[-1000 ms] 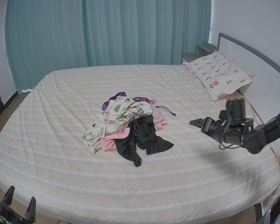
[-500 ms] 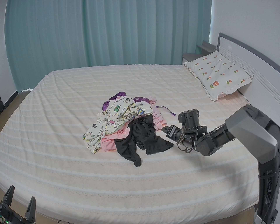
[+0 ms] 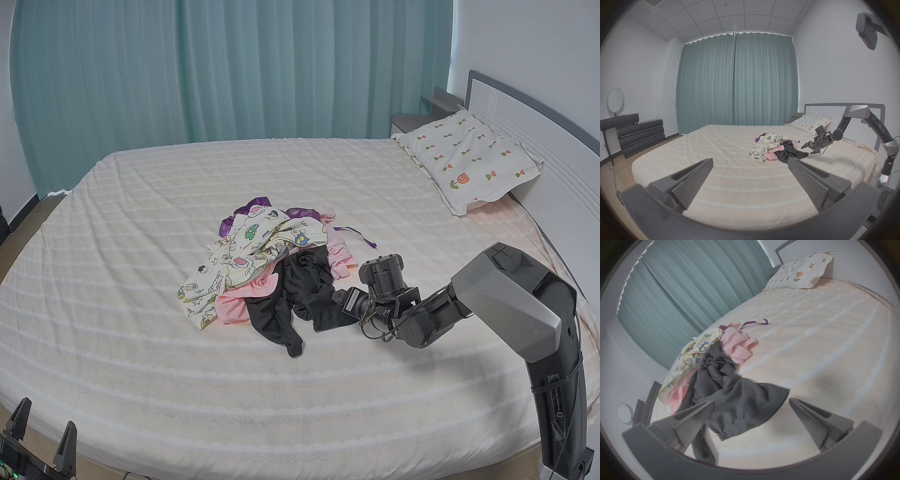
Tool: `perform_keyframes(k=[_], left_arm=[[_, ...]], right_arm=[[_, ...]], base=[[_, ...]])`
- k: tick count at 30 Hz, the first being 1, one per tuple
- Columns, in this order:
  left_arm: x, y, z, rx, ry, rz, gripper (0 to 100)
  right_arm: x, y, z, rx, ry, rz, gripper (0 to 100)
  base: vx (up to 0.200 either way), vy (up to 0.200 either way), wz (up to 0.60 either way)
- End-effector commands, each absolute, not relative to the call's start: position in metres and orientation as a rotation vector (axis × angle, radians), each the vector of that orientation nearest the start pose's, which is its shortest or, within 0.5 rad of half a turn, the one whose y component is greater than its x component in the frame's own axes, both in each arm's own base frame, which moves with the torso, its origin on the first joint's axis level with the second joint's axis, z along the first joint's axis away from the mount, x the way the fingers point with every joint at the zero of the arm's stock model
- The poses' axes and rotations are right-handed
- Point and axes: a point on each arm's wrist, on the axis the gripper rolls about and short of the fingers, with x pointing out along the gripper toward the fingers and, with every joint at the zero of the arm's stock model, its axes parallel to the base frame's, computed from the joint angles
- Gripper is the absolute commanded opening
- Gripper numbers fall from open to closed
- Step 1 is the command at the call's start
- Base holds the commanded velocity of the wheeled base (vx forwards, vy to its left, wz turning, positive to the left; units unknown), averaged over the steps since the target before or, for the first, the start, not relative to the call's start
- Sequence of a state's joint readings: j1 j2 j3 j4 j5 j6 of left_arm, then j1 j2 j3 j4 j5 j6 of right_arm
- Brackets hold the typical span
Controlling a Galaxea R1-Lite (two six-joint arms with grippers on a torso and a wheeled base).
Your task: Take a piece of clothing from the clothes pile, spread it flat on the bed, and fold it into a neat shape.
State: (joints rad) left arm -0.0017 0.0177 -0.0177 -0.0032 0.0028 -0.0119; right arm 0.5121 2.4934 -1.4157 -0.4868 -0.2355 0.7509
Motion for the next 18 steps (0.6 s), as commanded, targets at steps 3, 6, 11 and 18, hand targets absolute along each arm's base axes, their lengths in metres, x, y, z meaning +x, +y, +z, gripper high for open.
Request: perform_keyframes(k=[3, 6, 11, 18], left_arm=[[-0.022, 0.0, 0.077, -0.012, 0.009, 0.002, 100], [-0.022, 0.0, 0.077, -0.012, 0.008, 0.002, 100], [-0.022, 0.0, 0.077, -0.012, 0.008, 0.002, 100], [-0.022, 0.0, 0.077, -0.012, 0.008, 0.002, 100]], right_arm=[[0.421, 0.233, -0.008, 0.499, 0.636, 0.043, 100], [0.424, 0.241, -0.007, 0.501, 0.623, 0.055, 100], [0.418, 0.252, -0.013, 0.47, 0.66, 0.06, 100], [0.417, 0.256, -0.012, 0.47, 0.65, 0.055, 0]], base=[[0.0, 0.0, 0.0], [0.0, 0.0, 0.0], [0.0, 0.0, 0.0], [0.0, 0.0, 0.0]])
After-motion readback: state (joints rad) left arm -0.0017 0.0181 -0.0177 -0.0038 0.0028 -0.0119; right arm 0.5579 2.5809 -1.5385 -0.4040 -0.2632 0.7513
